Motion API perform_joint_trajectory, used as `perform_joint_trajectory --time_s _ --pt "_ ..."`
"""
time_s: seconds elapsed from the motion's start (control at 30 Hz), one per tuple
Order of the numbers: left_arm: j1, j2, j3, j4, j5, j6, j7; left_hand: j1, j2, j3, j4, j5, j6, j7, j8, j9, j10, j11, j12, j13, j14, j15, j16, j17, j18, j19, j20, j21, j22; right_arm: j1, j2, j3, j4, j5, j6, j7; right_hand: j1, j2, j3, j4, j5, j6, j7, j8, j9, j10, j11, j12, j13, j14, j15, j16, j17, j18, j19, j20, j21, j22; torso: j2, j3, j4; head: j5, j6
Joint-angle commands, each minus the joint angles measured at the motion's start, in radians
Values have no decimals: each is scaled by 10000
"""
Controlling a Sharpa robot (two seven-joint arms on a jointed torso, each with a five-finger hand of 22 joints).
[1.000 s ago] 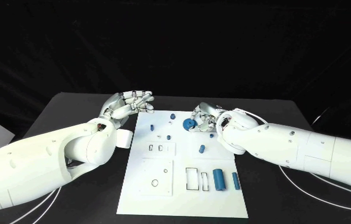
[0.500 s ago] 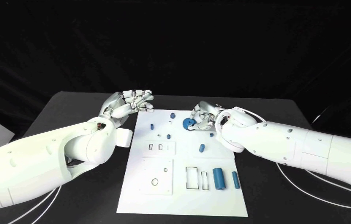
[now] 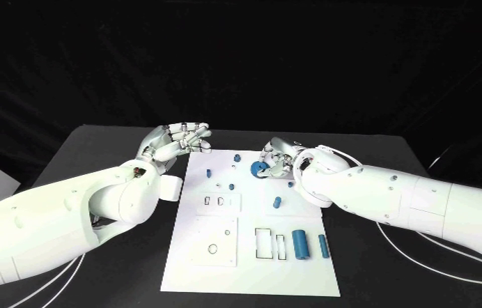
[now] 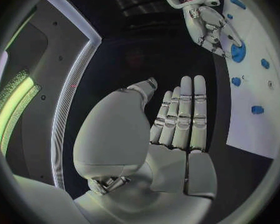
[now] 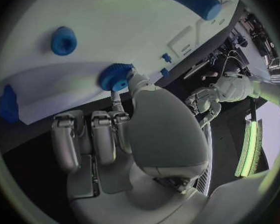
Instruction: Assemble the parts on the task board
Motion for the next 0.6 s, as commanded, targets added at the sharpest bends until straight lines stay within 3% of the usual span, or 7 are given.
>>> perform_joint_trajectory --time_s 0.03,0.17,0.5,0.6 --pt "12 18 7 10 -2 193 26 -91 10 53 13 -37 47 13 -45 8 -34 20 -40 -12 -65 20 62 9 98 -56 -13 33 8 -36 -9 -18 -4 -912 354 28 166 -52 36 -132 65 103 9 20 4 919 -43 44 2495 1018 -29 33 2519 -68 1065 -3 44 2630 -14 -10 -4 13 -9" --pt "12 19 7 5 -2 195 21 -88 12 59 7 -36 48 12 -45 9 -36 20 -40 -12 -68 20 63 13 98 -63 -13 41 14 -54 -24 -26 78 -1324 354 13 248 -106 80 -217 66 175 -6 33 9 920 -56 44 2496 1019 -38 34 2523 -68 1065 -10 44 2630 -10 -3 -21 30 -16" --pt "12 26 7 -8 -2 188 9 -83 13 68 -4 -36 49 11 -46 10 -39 20 -41 -12 -75 20 64 19 98 -74 -12 53 22 -87 -41 -46 163 -1829 290 -51 280 -149 101 -262 63 208 -15 34 9 911 -67 32 2486 1019 -43 34 2522 -68 1065 -17 44 2630 -11 -6 8 11 -2" --pt "12 29 6 -15 -2 186 9 -83 13 68 -4 -36 49 11 -46 10 -39 20 -41 -12 -75 20 64 19 98 -74 -12 53 22 -93 -40 -49 190 -1757 194 12 309 -82 182 -281 72 240 -21 31 6 923 -74 47 2500 1019 -48 34 2523 -68 1065 -22 44 2630 -12 -4 9 12 9"
